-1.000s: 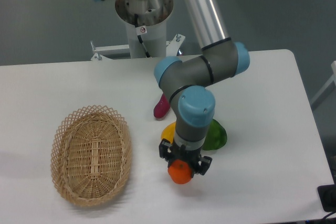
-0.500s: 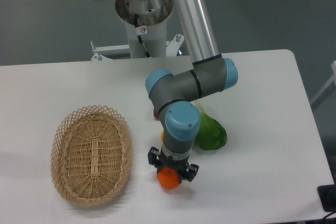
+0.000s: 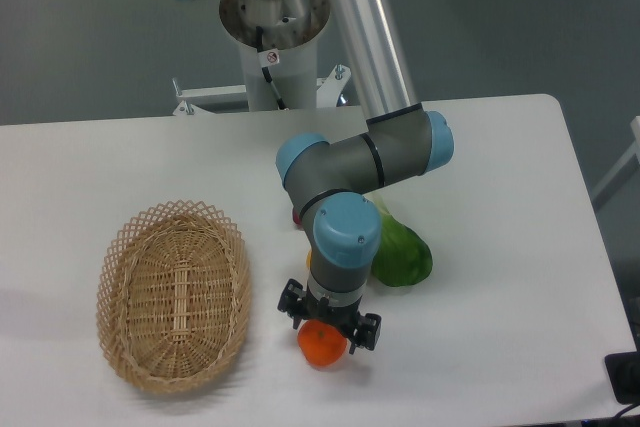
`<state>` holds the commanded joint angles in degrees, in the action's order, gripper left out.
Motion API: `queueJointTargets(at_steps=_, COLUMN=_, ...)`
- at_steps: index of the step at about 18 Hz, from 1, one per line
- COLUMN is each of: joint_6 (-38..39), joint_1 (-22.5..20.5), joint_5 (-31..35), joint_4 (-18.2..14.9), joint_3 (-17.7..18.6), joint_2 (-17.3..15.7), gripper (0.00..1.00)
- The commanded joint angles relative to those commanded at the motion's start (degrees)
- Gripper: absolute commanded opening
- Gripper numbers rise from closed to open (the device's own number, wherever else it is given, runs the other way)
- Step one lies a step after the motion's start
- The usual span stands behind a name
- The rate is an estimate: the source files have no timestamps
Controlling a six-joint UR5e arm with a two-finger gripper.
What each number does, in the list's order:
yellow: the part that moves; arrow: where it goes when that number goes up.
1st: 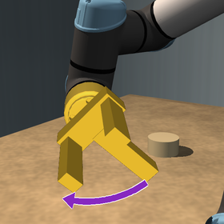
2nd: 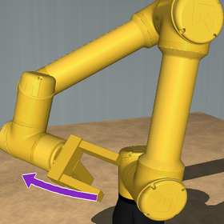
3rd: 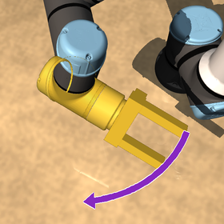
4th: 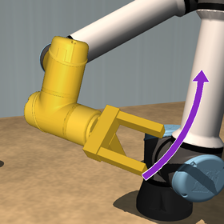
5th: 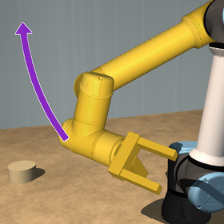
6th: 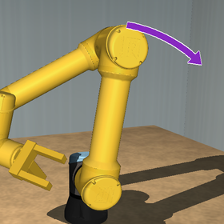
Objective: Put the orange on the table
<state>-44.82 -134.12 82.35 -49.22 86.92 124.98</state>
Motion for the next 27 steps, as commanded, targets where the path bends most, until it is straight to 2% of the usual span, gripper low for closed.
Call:
queueJointTargets(at_steps=5, joint_6=0.17, joint_1=-0.09, joint_5=0.44, joint_4=-0.17, joint_3=-0.26, joint_2=-2.98, gripper=1.00)
queueJointTargets(at_steps=10, joint_6=-0.35, joint_1=-0.70, joint_5=4.66, joint_4=-0.35, joint_3=-2.28, joint_2=-5.18, gripper=1.00)
queueJointTargets(at_steps=13, joint_6=-4.11, joint_1=-2.10, joint_5=4.75, joint_4=-1.23, joint_3=-2.73, joint_2=-8.08, gripper=1.00)
queueJointTargets(at_steps=17, joint_6=-6.14, joint_1=-3.16, joint_5=4.75, joint_4=-1.67, joint_3=-3.60, joint_2=-10.02, gripper=1.00)
queueJointTargets(at_steps=19, joint_6=-9.39, joint_1=-4.56, joint_5=4.66, joint_4=-4.38, joint_3=-4.30, joint_2=-11.86, gripper=1.00)
queueJointTargets(at_steps=22, joint_6=-10.54, joint_1=-5.45, joint_5=4.75, joint_4=-6.23, joint_3=-5.71, joint_2=-13.44, gripper=1.00)
queueJointTargets(at_steps=25, joint_6=-18.25, joint_1=-8.25, joint_5=4.83, joint_4=-11.67, joint_3=-5.72, joint_2=-16.16, gripper=1.00)
queueJointTargets(at_steps=27, joint_6=-22.83, joint_1=-9.75, joint_5=4.83, joint_4=-13.44, joint_3=-5.63, joint_2=-17.66, gripper=1.00)
